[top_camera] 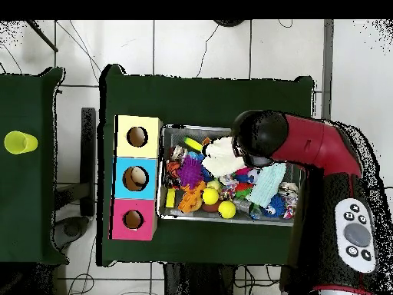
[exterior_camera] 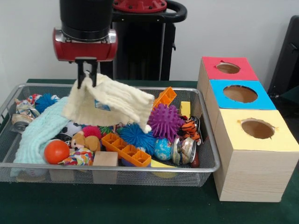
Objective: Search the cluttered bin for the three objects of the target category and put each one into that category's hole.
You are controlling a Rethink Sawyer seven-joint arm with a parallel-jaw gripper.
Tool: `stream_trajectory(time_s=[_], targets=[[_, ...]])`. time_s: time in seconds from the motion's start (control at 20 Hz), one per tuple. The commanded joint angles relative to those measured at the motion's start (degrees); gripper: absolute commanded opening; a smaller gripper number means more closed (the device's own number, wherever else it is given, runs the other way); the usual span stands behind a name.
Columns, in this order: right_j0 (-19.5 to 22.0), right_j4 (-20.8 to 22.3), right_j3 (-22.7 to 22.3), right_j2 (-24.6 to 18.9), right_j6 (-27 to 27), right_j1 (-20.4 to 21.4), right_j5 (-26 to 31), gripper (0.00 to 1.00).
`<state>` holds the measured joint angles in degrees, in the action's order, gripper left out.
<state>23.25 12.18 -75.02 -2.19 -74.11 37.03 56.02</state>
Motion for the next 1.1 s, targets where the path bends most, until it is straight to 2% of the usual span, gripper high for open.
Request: stream_trajectory(time_s=[0.05, 0.3, 0.65, 1.1], targets=[[2.7, 4.6, 4.3, -2.6, 6.4, -3.0, 7.1, 0.00], [3.1, 5.4, 5.8, -3.7, 6.6, -4.0, 7.4, 0.00], [3.2, 5.5, 5.9, -5.0, 5.6, -6.0, 4.1, 0.00], [3.1, 5.7, 5.6, -4.8, 5.1, -5.9, 1.5, 0.00]])
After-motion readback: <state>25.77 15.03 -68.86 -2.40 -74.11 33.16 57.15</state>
